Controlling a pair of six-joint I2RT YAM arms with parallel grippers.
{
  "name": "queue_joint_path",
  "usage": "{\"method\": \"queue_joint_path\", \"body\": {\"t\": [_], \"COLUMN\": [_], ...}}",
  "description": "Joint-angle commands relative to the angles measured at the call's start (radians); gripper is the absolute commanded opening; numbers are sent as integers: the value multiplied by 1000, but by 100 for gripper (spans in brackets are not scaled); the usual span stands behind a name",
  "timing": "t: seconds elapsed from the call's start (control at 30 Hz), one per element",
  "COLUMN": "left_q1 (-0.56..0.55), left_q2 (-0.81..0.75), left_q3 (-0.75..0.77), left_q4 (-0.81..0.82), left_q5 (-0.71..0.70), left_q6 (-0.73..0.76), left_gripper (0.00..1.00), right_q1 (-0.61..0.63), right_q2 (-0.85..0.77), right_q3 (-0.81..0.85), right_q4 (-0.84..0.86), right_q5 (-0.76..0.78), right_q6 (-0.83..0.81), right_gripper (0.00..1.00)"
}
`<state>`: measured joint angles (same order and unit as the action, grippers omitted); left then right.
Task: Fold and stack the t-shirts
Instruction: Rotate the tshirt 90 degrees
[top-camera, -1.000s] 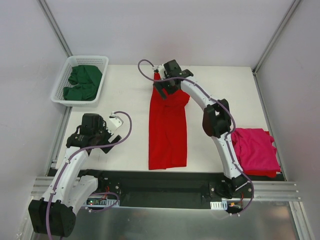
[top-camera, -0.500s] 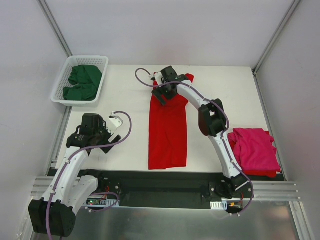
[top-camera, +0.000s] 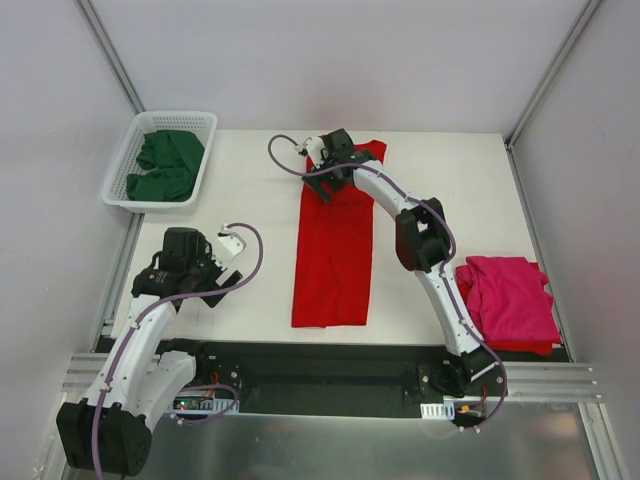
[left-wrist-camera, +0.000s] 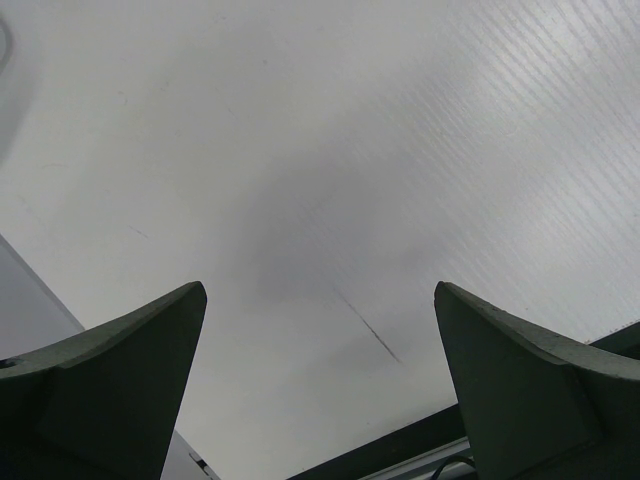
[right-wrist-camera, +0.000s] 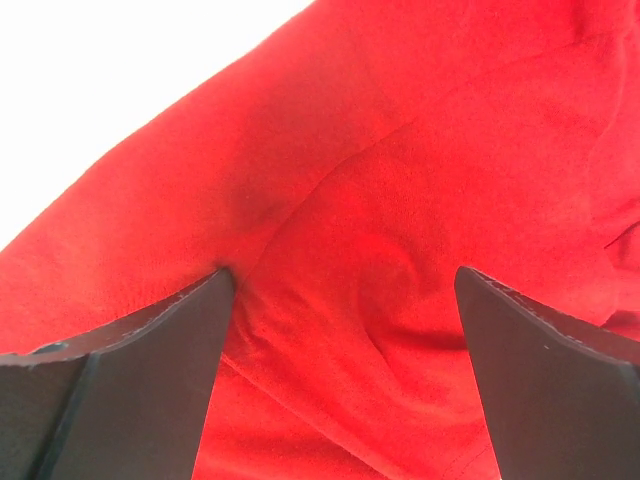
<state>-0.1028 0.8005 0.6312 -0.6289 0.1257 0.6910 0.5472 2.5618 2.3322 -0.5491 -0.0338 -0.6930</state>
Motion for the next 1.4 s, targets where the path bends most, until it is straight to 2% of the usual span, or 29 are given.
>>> {"method": "queue_joint_path", "body": {"t": [0.0, 0.1, 0.2, 0.23, 0.37, 0.43, 0.53, 0.57, 0.67, 0.73, 0.83, 0.87, 0.93, 0.97, 1.0, 1.07, 1.1, 1.13, 1.2, 1.3, 1.37], "left_q1": [12, 11, 12, 12, 11, 11, 2, -14, -116, -185, -187, -187, -184, -173, -157, -117, -59, -34, 30, 57, 57], "left_q2": [-18, -11, 22, 37, 144, 201, 277, 298, 367, 408, 486, 503, 540, 552, 563, 609, 627, 672, 712, 781, 809], "left_q3": [18, 33, 119, 177, 313, 402, 481, 487, 483, 447, 433, 430, 418, 415, 414, 412, 412, 410, 395, 369, 346], "left_q4": [-12, -14, -18, -20, -20, -20, -14, -8, 9, 20, 23, 21, 21, 20, 18, 18, 17, 17, 17, 6, -6], "left_q5": [-6, 32, 84, 101, 199, 289, 440, 440, 396, 402, 557, 647, 727, 765, 857, 949, 1054, 1096, 1155, 1189, 1190], "left_q6": [-19, -25, -60, -65, -94, -120, -150, -150, -160, -180, -277, -315, -343, -367, -381, -433, -449, -456, -462, -458, -443], "left_gripper": [99, 99, 99, 99, 99, 99, 99, 99, 99, 100, 99, 99, 99, 99, 99, 99, 99, 99, 99, 99, 99], "right_q1": [-6, -3, -3, -3, -21, -50, -67, -67, -78, -92, -151, -171, -219, -231, -240, -259, -263, -273, -279, -282, -283], "right_q2": [9, -35, -155, -261, -513, -651, -768, -826, -897, -908, -887, -876, -845, -833, -824, -804, -796, -784, -764, -720, -639], "right_q3": [47, 44, -69, -158, -325, -388, -604, -699, -813, -884, -918, -924, -953, -962, -974, -1001, -1010, -1030, -1050, -1087, -1050], "right_q4": [101, 53, 26, 21, -46, -89, -150, -173, -231, -276, -371, -400, -420, -432, -434, -439, -440, -443, -446, -460, -587], "right_q5": [60, 55, 69, 68, 77, 8, -93, -81, -122, -176, -343, -471, -596, -689, -725, -788, -807, -828, -893, -977, -1047], "right_q6": [-65, -24, 26, 41, 70, 110, 92, 66, 39, 59, 147, 170, 214, 222, 225, 213, 210, 196, 190, 158, 28], "right_gripper": [96, 96, 96, 96, 96, 96, 96, 96, 96, 96, 96, 96, 96, 96, 96, 96, 96, 96, 96, 96, 96]}}
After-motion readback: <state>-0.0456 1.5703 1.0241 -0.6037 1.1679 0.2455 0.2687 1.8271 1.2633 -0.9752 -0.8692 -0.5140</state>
